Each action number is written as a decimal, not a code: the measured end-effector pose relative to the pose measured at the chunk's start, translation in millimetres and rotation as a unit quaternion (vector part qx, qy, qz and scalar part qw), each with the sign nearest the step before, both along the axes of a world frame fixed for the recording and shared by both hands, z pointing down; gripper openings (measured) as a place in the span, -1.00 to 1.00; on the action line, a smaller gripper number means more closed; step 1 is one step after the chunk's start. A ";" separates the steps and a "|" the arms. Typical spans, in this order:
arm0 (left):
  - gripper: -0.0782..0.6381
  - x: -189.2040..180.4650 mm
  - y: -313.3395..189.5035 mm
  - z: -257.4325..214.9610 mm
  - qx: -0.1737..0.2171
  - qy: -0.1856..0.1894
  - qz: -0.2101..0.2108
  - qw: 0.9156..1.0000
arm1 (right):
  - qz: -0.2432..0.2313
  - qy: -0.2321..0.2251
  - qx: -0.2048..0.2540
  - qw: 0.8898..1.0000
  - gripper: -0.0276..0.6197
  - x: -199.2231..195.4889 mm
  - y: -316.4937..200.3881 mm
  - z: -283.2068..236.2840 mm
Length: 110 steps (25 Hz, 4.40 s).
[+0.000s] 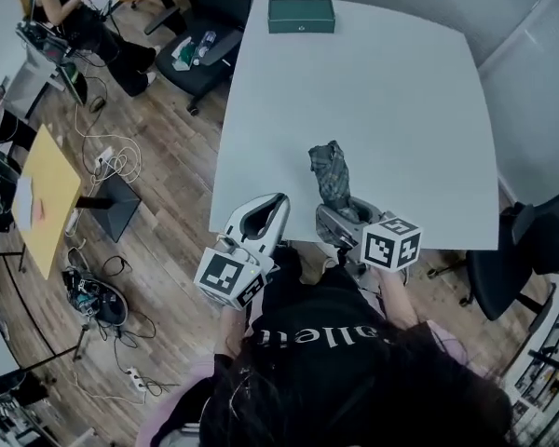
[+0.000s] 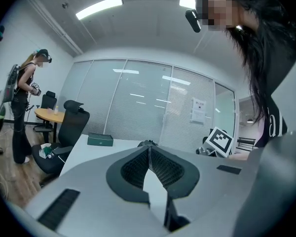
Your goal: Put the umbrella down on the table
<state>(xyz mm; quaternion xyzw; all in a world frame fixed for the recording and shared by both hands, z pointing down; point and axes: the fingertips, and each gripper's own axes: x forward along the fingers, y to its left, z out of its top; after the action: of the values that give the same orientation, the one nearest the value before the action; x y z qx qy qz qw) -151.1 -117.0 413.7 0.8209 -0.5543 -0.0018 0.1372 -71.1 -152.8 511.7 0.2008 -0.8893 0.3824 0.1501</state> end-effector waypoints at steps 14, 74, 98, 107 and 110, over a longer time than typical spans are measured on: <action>-0.69 -80.8 -47.3 -4.3 0.009 0.005 0.046 0.999 | 0.058 0.077 -0.004 0.995 -0.24 -66.5 -101.7 45.8; -0.69 -58.3 -43.8 10.5 -0.012 0.007 0.150 0.989 | 0.181 0.053 0.129 0.974 -0.47 -19.1 -63.2 -25.5; -0.69 -1.2 -22.5 -7.0 -0.013 0.002 0.121 0.993 | 0.107 0.004 0.174 0.979 -0.82 1.0 -20.1 -61.9; -0.69 1.8 -25.5 -11.5 -0.007 0.000 0.121 0.993 | 0.103 0.008 0.176 0.979 -0.83 3.0 -22.2 -58.9; -0.69 0.9 -27.0 -13.0 -0.004 -0.003 0.123 0.992 | 0.101 0.010 0.175 0.979 -0.83 0.6 -23.3 -56.5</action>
<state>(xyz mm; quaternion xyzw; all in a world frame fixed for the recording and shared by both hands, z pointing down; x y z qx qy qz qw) -150.2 -144.0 400.7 0.8825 -0.4492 0.0199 0.1378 -70.5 -176.1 455.1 0.3165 -0.9161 0.2321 0.0817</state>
